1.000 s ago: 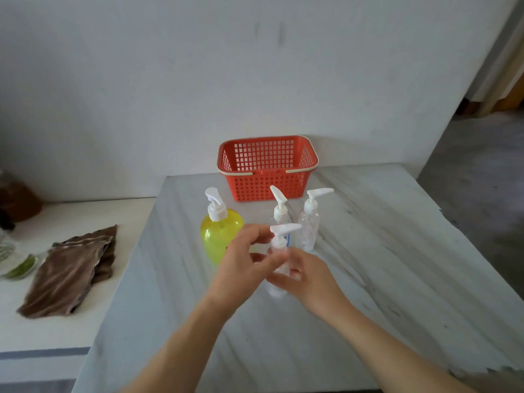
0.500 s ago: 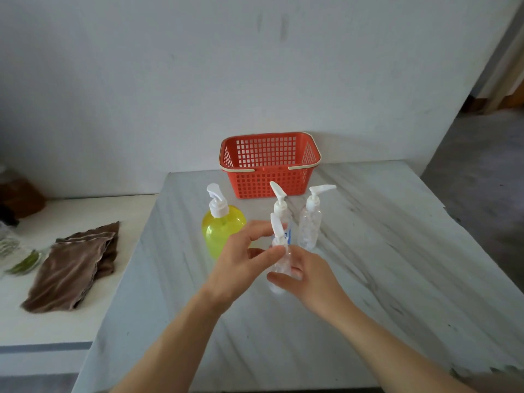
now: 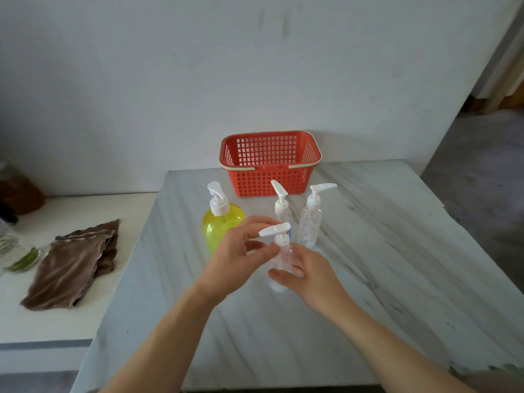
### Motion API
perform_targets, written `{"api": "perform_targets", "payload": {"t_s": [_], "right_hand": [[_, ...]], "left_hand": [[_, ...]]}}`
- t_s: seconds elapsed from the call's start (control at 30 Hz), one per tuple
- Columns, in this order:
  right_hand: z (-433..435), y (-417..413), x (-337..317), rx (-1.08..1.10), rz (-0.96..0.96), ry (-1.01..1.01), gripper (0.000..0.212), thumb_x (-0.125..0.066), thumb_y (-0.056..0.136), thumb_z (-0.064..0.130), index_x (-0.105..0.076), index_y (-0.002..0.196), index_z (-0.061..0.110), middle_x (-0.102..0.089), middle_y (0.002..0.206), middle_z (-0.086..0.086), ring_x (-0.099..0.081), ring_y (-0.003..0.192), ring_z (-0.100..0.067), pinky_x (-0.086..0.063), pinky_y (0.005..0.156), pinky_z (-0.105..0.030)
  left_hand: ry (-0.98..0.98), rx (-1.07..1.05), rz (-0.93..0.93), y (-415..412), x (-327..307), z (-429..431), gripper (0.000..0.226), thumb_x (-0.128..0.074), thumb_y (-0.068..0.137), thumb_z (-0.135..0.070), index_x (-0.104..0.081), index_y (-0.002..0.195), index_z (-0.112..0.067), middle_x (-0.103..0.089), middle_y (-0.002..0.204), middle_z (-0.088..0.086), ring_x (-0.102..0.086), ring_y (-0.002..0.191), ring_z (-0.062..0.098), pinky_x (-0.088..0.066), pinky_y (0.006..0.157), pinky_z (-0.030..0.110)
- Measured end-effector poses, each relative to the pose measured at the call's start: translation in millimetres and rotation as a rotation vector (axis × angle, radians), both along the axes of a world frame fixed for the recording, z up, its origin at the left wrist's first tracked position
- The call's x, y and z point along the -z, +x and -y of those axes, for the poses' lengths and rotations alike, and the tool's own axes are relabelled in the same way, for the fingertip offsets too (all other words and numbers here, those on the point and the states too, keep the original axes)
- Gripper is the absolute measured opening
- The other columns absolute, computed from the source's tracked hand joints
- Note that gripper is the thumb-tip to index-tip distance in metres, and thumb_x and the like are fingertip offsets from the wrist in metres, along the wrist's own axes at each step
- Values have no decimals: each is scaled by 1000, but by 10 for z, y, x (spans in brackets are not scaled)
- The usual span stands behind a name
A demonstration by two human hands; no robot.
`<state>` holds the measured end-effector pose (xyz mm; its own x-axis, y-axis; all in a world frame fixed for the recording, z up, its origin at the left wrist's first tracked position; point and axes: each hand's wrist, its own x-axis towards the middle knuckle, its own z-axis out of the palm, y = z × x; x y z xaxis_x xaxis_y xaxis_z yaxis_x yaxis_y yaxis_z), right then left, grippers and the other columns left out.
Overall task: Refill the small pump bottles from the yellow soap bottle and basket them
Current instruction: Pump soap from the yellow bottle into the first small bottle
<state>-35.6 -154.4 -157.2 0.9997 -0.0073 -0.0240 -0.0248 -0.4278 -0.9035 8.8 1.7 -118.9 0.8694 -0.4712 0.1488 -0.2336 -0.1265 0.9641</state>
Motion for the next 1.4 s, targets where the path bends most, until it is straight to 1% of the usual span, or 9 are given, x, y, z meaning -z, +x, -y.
{"api": "perform_targets", "payload": {"t_s": [0.13,0.3,0.4,0.53,0.7,0.8,0.97,1.17,1.4], "right_hand": [[-13,-19,16,-19,-5,-10,34,-74,82,26,-53,96,49,-63,95,27,-61,95,11,-46,86,-11],[-7,-13,17,-20,-9,9,29,-73,82,24,-61,108,31,-67,102,16,-62,99,2,-47,89,-12],[-16,-13,20,-18,-4,3,34,-74,82,25,-59,111,32,-66,104,17,-62,99,3,-46,89,-12],[-18,-15,43,-26,-14,-9,42,-74,81,30,-59,121,28,-67,114,14,-61,108,1,-47,95,-18],[-13,-18,46,-22,-5,4,40,-73,82,27,-58,118,31,-67,112,14,-62,107,0,-47,96,-19],[-11,-16,55,-6,-4,9,37,-74,82,26,-61,116,28,-68,110,13,-63,106,-2,-48,95,-22],[-32,-21,60,15,8,-21,32,-74,80,30,-56,104,43,-68,103,17,-63,101,-1,-49,92,-21],[-26,-11,72,17,-11,-38,39,-74,80,34,-61,117,31,-67,109,17,-62,103,1,-45,86,-8],[-40,-39,47,18,9,-47,36,-75,79,31,-60,112,36,-65,104,20,-58,92,12,-41,76,1]], "left_hand": [[32,-112,39,-6,10,32,18,-80,70,-19,-68,81,-24,-67,101,-9,-65,93,11,-52,89,45],[31,-34,36,-10,-6,0,33,-74,77,-9,-68,107,-22,-64,110,-8,-60,90,1,-52,88,33],[29,-21,44,-13,7,-11,23,-71,78,-10,-71,98,-20,-64,111,-3,-62,102,8,-52,89,34],[-5,-123,6,-23,23,2,24,-81,67,-15,-68,86,-16,-68,97,-4,-63,84,8,-52,85,33],[-13,7,12,-15,25,-9,29,-68,79,-13,-68,107,-19,-64,113,0,-64,102,16,-53,87,32],[2,16,59,-15,38,14,24,-67,79,-15,-71,102,-16,-64,110,0,-63,101,16,-52,87,33],[-56,-146,64,-5,36,32,30,-76,65,-34,-71,91,-20,-66,98,-3,-65,92,19,-52,86,46],[-190,-163,29,-32,-63,17,28,-78,64,-26,-68,90,-18,-65,84,-7,-65,87,28,-50,85,58],[-232,-178,27,-111,-176,-40,26,-76,67,-25,-69,91,-14,-62,87,3,-60,78,17,-51,75,35]]}}
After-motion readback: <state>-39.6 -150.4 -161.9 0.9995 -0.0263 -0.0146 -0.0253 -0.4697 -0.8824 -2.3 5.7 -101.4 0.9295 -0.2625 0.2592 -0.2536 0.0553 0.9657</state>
